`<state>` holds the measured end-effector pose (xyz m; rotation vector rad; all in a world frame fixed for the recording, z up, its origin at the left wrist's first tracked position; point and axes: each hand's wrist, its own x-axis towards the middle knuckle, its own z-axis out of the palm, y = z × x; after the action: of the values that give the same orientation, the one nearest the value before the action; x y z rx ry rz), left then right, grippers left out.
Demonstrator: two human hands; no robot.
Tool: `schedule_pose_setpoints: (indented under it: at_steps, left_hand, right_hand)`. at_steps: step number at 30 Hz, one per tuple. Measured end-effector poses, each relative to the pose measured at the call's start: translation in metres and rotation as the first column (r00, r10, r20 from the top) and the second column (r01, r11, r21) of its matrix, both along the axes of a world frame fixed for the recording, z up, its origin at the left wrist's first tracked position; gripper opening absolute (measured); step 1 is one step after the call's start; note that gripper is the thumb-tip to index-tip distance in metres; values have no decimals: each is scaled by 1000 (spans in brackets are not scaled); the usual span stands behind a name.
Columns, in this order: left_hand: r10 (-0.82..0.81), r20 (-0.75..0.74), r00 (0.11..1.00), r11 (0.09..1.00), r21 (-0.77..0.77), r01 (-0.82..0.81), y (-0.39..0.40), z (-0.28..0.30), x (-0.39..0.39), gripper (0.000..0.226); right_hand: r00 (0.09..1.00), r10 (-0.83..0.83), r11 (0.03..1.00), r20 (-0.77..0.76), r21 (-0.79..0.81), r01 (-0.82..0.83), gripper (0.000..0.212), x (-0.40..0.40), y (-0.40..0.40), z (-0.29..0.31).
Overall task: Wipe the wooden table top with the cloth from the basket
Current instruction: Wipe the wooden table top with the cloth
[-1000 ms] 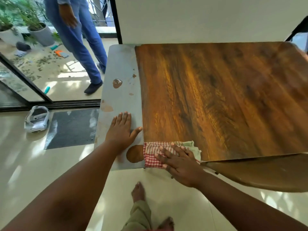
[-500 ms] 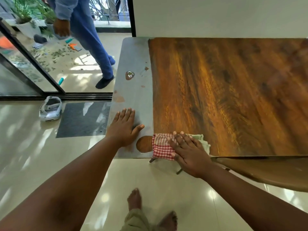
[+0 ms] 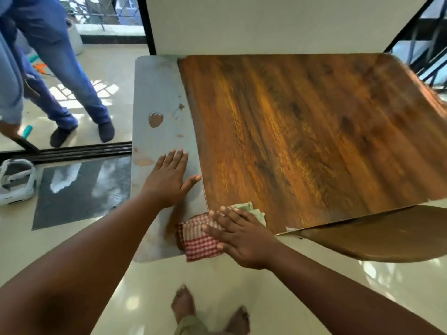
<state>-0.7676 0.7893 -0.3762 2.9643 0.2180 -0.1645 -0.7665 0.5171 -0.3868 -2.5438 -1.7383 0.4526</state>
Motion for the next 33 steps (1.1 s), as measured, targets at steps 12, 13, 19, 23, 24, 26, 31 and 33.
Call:
schedule_pose_setpoints:
  at_steps: [12, 13, 19, 23, 24, 26, 31, 33]
  left_hand:
    - [-107, 24, 994, 994, -22, 107, 31, -6, 12, 92]
    - [-111, 24, 994, 994, -19, 111, 32, -6, 13, 92]
    - [-148, 5, 989, 989, -20, 148, 38, -6, 10, 91]
    - [-166, -15, 986, 986, -1, 166, 39, -9, 3, 91]
    - [-163, -12, 987, 987, 2, 163, 38, -10, 2, 92]
    - [-154, 2, 988, 988, 5, 154, 38, -13, -1, 91]
    - [-169, 3, 986, 986, -16, 169, 36, -23, -11, 90]
    - [-130, 22, 991, 990, -56, 131, 38, -27, -11, 88]
  right_hand:
    - [951, -309, 948, 3, -81, 308, 60, 45, -67, 13]
    - [950, -313, 947, 2, -73, 312, 61, 45, -67, 13]
    - [946, -319, 945, 59, -59, 322, 57, 37, -64, 5]
    - [934, -351, 935, 61, -37, 353, 49, 8, -28, 2]
    - [942, -330, 943, 52, -32, 332, 49, -3, -13, 2]
    - [958, -284, 959, 26, -4, 284, 48, -28, 21, 4]
    - [973, -230, 971, 4, 76, 229, 51, -77, 94, 8]
    - [976, -216, 974, 5, 75, 215, 51, -83, 109, 11]
